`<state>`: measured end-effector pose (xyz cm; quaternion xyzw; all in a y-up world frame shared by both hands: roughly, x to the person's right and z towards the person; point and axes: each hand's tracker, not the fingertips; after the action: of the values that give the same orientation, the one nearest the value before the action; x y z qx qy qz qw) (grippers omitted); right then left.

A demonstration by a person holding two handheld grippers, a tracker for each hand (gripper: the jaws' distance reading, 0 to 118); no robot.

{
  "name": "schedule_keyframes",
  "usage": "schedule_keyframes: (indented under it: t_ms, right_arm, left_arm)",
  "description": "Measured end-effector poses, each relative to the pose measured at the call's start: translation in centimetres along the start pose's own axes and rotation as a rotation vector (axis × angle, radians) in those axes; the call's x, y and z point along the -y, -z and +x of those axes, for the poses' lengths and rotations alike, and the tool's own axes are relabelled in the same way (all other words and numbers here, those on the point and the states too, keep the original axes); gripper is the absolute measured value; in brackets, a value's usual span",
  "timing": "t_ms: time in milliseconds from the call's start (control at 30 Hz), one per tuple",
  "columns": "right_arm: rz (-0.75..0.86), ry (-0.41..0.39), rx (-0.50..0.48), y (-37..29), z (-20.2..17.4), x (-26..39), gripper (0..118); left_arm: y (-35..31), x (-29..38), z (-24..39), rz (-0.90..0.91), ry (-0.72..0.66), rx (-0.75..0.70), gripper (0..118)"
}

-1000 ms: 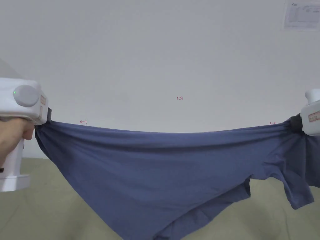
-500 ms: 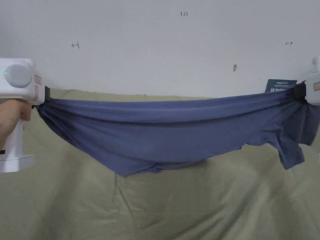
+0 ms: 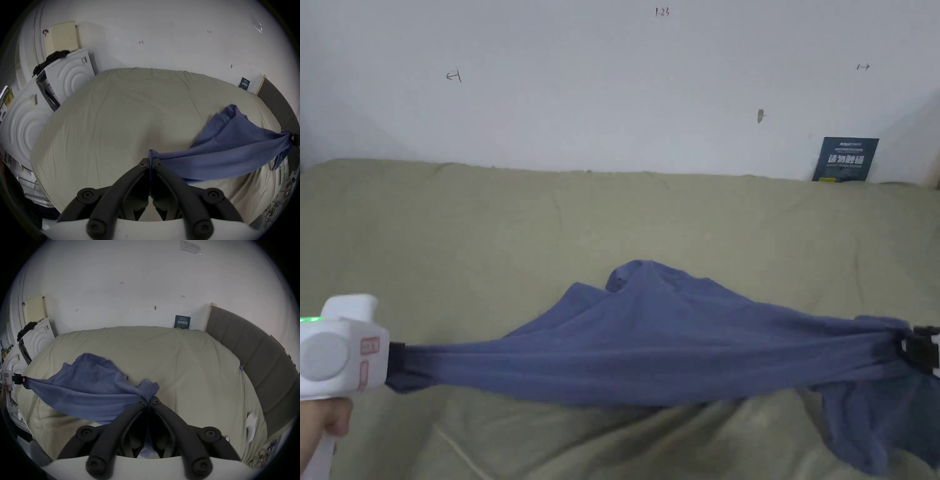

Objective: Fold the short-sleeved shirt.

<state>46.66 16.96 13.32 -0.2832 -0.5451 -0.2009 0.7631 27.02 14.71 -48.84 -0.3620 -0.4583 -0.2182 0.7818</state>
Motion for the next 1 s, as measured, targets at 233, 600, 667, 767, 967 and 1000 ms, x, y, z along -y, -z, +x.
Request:
schedule_keyframes:
  t_ms: [233,600,667,767,967,1000]
  right_arm:
    - [-0.064,0.068,-0.026,-4.4,0.3,8.5,1]
    - [-0.22,0.156,-0.002,-2.8,1.8,17.0,1]
    - [-0.225,0.144,0.006,-2.5,1.5,16.9,1]
    - [-0.225,0.149,0.072,-2.6,1.3,16.6,49]
    - [-0.096,0.173,0.041,-7.2,-0.6,14.7,118]
    - [-0.046,0.151,0.046,-8.3,-1.5,14.3,118]
  left_arm:
    - [-2.6,6.2,-2.2,-0.046,-0.037,0.017,0]
    - [-0.4,12.0,-4.3,-0.159,-0.086,0.03,0]
    - [0.1,12.4,-4.4,-0.161,-0.096,0.038,0]
    - [0.2,12.7,-4.8,-0.163,-0.106,0.038,42]
    - [-5.4,12.5,-4.3,-0.062,-0.127,0.086,113]
    - [-6.9,12.5,-4.0,-0.016,-0.121,0.108,113]
